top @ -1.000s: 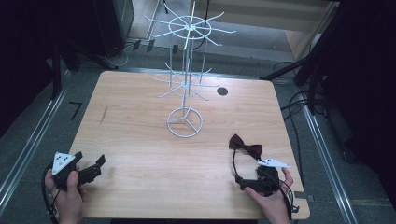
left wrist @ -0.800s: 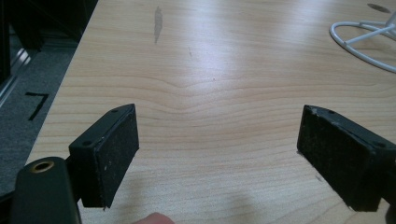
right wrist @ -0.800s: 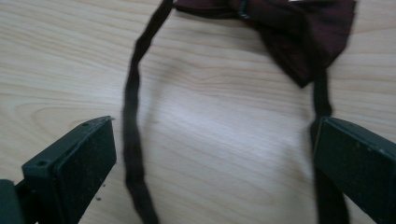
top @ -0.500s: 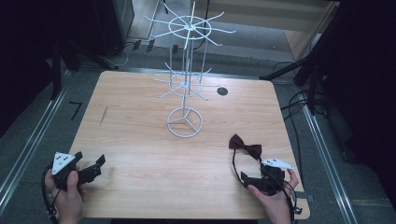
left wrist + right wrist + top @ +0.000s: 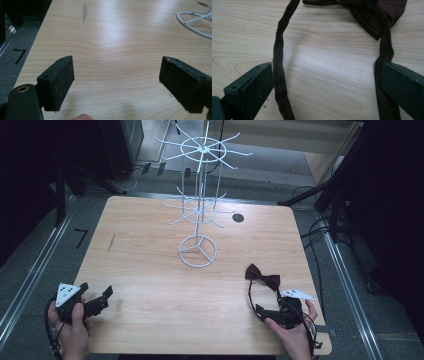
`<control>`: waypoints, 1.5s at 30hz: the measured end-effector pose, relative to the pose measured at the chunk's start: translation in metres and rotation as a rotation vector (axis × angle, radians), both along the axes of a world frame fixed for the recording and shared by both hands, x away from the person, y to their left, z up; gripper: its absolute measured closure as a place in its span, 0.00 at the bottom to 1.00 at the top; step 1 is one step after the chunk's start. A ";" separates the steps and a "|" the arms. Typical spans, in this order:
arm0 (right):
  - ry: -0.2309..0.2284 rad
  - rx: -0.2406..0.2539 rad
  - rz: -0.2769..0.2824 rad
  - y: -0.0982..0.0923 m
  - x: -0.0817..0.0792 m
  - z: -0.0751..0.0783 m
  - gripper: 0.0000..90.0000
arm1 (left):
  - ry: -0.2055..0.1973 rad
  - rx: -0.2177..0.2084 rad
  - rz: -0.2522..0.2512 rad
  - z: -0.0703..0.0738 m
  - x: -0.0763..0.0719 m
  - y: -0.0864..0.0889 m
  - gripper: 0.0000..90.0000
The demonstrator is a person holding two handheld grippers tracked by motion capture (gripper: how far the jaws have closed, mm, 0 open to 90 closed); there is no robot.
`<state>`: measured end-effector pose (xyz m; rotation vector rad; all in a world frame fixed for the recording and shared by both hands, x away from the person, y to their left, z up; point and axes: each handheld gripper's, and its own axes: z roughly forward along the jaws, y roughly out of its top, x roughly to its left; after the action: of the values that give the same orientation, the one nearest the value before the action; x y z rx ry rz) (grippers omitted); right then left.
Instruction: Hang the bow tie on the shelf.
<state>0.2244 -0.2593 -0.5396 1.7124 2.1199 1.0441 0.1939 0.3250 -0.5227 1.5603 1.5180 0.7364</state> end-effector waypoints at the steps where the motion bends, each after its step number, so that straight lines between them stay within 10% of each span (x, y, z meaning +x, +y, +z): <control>1: 0.000 -0.007 0.005 0.001 0.000 0.000 0.00 | -0.001 0.000 0.000 0.000 0.000 0.000 0.15; 15: -0.044 -0.212 0.086 0.031 -0.006 -0.004 0.00 | 0.001 0.001 -0.004 0.000 0.000 0.000 0.15; 23: -0.080 -0.194 -0.005 0.017 -0.007 0.000 0.31 | 0.005 -0.002 -0.004 0.000 0.000 0.000 0.15; 32: -0.120 -0.218 -0.082 0.007 -0.008 0.002 0.03 | 0.009 -0.001 -0.004 0.000 0.000 0.000 0.15; 42: -0.058 -0.199 -0.078 0.000 -0.001 -0.008 0.00 | 0.007 -0.007 -0.004 0.000 0.000 0.000 0.15; 45: -0.077 -0.191 -0.052 0.002 -0.003 -0.007 0.13 | 0.008 -0.005 -0.005 0.000 0.001 0.000 0.15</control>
<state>0.2215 -0.2575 -0.5461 1.6018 2.0435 0.8486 0.1944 0.3253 -0.5228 1.5641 1.5202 0.7239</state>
